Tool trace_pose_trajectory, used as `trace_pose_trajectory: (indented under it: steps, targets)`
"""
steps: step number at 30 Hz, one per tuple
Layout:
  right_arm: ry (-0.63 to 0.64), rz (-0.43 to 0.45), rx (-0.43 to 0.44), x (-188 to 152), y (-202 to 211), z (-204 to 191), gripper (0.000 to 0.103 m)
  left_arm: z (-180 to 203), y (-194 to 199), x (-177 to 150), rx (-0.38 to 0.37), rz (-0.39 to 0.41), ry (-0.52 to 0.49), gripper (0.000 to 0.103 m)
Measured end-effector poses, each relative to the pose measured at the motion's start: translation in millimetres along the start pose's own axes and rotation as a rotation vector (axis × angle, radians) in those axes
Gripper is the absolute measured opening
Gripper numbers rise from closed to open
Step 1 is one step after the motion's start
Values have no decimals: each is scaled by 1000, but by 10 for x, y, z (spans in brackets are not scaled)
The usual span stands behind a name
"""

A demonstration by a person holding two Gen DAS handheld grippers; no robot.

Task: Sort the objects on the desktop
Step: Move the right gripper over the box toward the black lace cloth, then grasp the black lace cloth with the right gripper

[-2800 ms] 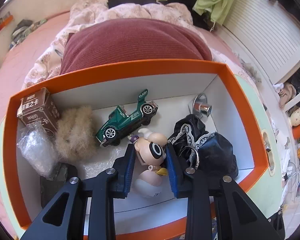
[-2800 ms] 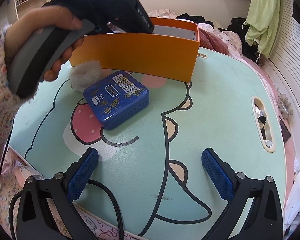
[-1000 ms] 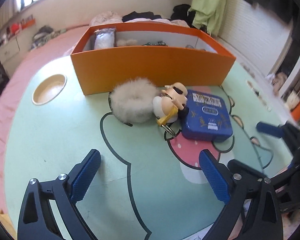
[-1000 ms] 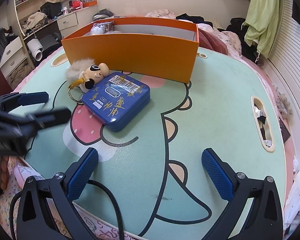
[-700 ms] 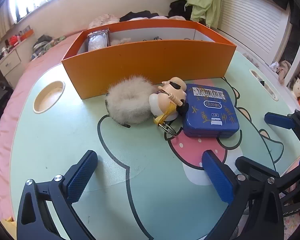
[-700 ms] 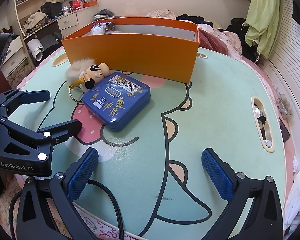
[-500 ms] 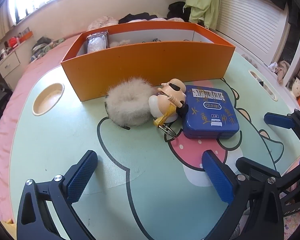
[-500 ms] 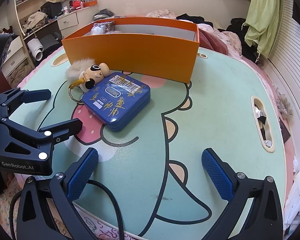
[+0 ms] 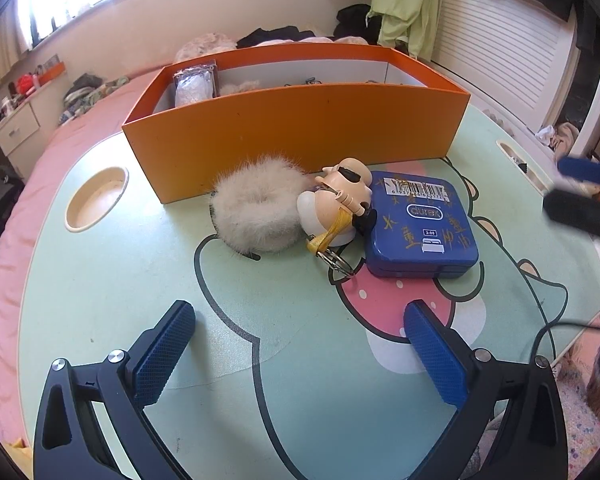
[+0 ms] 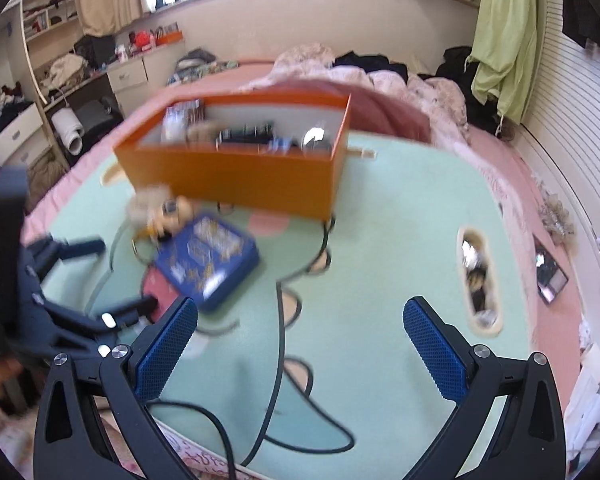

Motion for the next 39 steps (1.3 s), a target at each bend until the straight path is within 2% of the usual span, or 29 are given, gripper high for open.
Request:
trace_pose_trajectory:
  steps: [1,3,5,7,9,12,16,18,22,26,30,34,37,39]
  targets:
    - [-4,-1,12,91,5,10,99,2,0,0,0,0,0,103]
    - [-24,-17,42,317,-18,36,76,4,-1,2,0,0,0,103]
    - [-58,-40,91,492,-59,47,60,5,-3,2,0,1,0,103]
    - [-70,-56,147,675,-121,13,53,6,-3,2,0,0,0,103]
    - [-50,-63,128,839,-203,-23,47,10,-5,2,0,1,0,103]
    - [-23,-99,90,1044,-400,-60,43,10,-5,2,0,1,1,103]
    - [-42,-190,89,1206,-724,-72,41,9,-6,3,0,1,1,103]
    - [-45,-218,77,1211,-833,-68,41,11,-7,2,0,1,1,103]
    - [-88,-304,120,1103,-1076,-165,41,0,-5,-1,0,1,1,103]
    - [-66,-358,25,1019,-1291,-198,41,23,-11,7,0,2,1,103]
    - [-46,-363,-83,1034,-1445,-124,41,26,-17,11,0,2,1,103]
    - [57,-420,-104,954,-1556,-217,41,38,-17,12,1,3,-1,103]
    - [57,-423,-117,950,-1555,-204,41,54,-25,23,1,3,-1,103]
    - [54,-426,-119,959,-1558,-192,35,56,-25,22,1,4,-1,103]
Point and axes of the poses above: each gripper's, at about its wrist camera, not at the fingertips, and y roughly against the way its jaws point, z to its right, x to its top, the point moved 5 cm from there along -y, roughly the way its jaws point, and after that the axes turned 11 degrees about z, right-handed, at the moved point
